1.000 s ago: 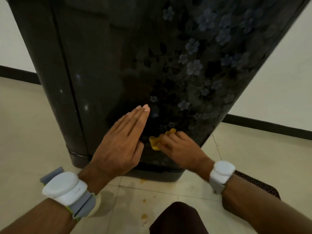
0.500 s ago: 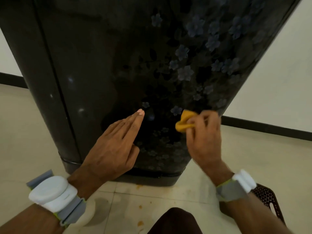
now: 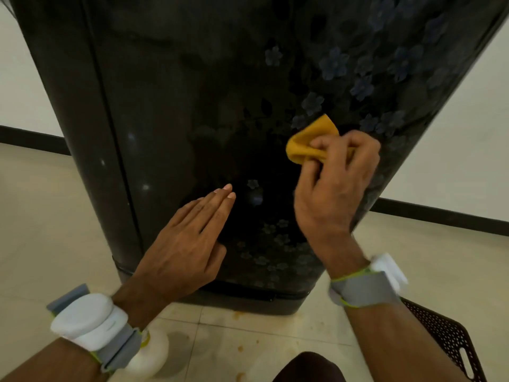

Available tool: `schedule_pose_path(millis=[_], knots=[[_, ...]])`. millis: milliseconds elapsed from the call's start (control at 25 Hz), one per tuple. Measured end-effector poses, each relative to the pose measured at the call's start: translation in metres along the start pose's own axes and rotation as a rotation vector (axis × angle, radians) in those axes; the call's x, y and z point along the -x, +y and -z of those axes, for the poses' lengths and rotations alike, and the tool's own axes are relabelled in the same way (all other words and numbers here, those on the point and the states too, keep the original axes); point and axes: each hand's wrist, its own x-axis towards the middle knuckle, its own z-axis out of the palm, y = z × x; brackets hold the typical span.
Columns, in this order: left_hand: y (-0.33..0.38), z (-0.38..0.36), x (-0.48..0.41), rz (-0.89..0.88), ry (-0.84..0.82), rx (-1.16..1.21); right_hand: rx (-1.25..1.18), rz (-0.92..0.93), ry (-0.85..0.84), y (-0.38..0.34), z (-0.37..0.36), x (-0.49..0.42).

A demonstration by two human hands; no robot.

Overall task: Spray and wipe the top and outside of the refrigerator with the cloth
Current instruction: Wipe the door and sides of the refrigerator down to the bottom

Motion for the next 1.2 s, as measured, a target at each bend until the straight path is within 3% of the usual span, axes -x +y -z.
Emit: schedule_pose_path(millis=[80,160,200,240,360,400,480,600,640,720,840,920,1000,1120,1200], knots=[[-0.004,0.003,0.003,0.007,0.021,0.005,0.054,0.231,-0.146,-0.023,-0.015,0.017],[-0.014,0.008,0.013,0.027,0.041,0.01,0.13,0.502,-0.392,-0.007,-0.017,0.063],[-0.021,0.01,0.019,0.045,0.05,0.015,0.143,0.548,-0.45,0.009,-0.008,0.074],[-0.028,0.013,0.023,0.068,0.059,0.02,0.097,0.498,-0.426,0.023,0.0,0.071],[-0.046,0.016,0.031,0.13,0.06,0.009,-0.109,0.044,-0.103,0.008,0.006,0.021],[-0.047,0.016,0.031,0.131,0.049,0.006,-0.115,-0.023,-0.029,-0.011,-0.001,0.005],[-0.05,0.016,0.03,0.128,0.038,0.001,-0.083,0.109,-0.062,-0.06,-0.024,0.003],[-0.058,0.018,0.042,0.156,0.025,-0.002,0.089,0.554,-0.423,-0.063,-0.044,0.074],[-0.06,0.018,0.049,0.173,0.016,0.004,0.103,0.608,-0.495,-0.049,-0.038,0.086],[-0.073,0.017,0.065,0.219,0.01,-0.012,-0.001,0.475,-0.444,-0.044,-0.031,0.079],[-0.083,0.014,0.072,0.253,-0.015,-0.023,-0.106,0.178,-0.195,-0.102,-0.038,0.03],[-0.087,0.012,0.069,0.251,-0.015,-0.027,-0.047,0.166,-0.131,-0.147,-0.064,0.014],[-0.091,0.009,0.074,0.261,-0.027,-0.023,0.004,0.409,-0.247,-0.163,-0.088,0.043],[-0.094,0.001,0.103,0.231,-0.015,-0.012,0.082,1.003,-0.613,-0.131,-0.097,0.114],[-0.094,-0.006,0.116,0.213,-0.009,-0.006,0.056,1.11,-0.629,-0.123,-0.098,0.109]])
